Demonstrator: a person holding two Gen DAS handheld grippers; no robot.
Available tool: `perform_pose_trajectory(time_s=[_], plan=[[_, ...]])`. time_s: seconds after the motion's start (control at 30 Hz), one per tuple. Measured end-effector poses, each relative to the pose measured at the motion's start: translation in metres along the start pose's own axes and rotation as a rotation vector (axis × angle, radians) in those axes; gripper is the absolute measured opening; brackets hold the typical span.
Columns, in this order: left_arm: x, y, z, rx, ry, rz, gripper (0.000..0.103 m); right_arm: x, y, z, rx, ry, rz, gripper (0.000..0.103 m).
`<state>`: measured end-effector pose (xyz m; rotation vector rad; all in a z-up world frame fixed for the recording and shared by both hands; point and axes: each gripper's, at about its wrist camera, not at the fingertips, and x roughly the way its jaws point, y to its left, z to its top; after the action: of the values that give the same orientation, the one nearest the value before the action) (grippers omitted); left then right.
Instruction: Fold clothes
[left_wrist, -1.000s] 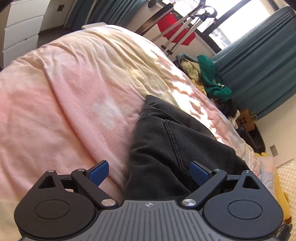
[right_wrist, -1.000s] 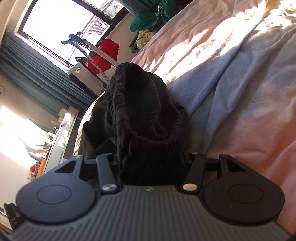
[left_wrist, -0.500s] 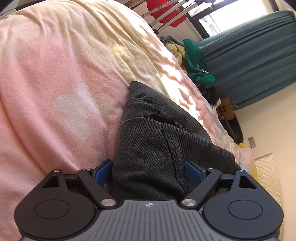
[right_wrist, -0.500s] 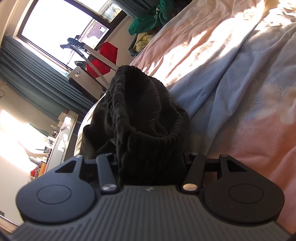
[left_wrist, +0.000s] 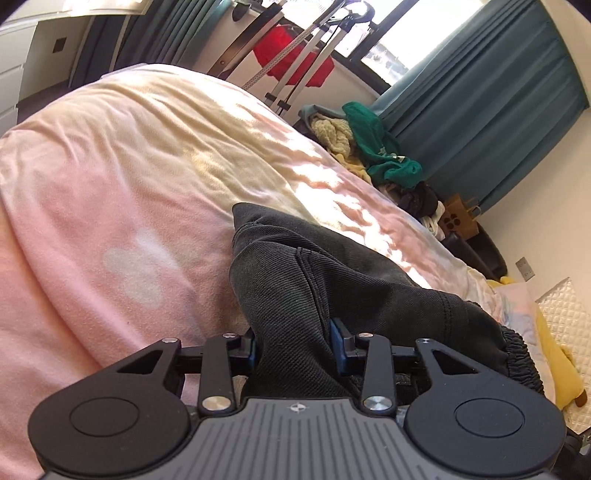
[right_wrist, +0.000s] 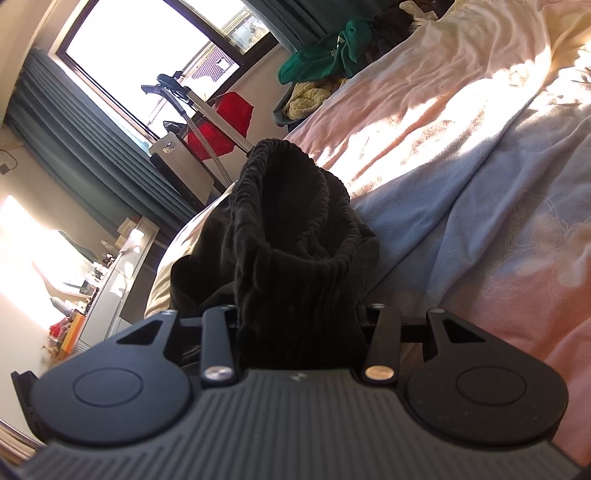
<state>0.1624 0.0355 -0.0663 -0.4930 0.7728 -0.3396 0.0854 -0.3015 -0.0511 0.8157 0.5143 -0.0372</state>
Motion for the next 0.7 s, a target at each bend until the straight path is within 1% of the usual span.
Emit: perform_pose_trajectory(time_s=[0.1,0.2,0.33,0.4,0.53,0.63,0.7], plan=[[-0.015,-0.019,-0.002,0.015,-0.032,0.016,0.034,-0.011,0.001,0.009,0.011,-0.031,0.035,0.044],[-0.028,-0.039,0.001,0.02,-0.043,0.029,0.033,-0.022,0.003,0.02,0.021,-0.067,0.07,0.044],[-0.035,-0.078,0.016,0.048,-0.046,0.027,0.032,-0.039,0.001,0.049,0.044,-0.136,0.125,0.043],[-0.032,-0.105,0.027,0.067,-0.053,0.017,0.032,-0.047,-0.002,0.064,0.056,-0.175,0.146,0.043],[-0.005,-0.165,0.047,0.123,-0.075,-0.01,0.032,-0.057,-0.018,0.105,0.074,-0.275,0.162,0.043],[0.033,-0.21,0.058,0.135,-0.082,-0.051,0.032,-0.055,-0.04,0.136,0.11,-0.335,0.148,0.043],[0.067,-0.238,0.063,0.152,-0.063,-0.083,0.032,-0.052,-0.058,0.158,0.133,-0.377,0.113,0.043]])
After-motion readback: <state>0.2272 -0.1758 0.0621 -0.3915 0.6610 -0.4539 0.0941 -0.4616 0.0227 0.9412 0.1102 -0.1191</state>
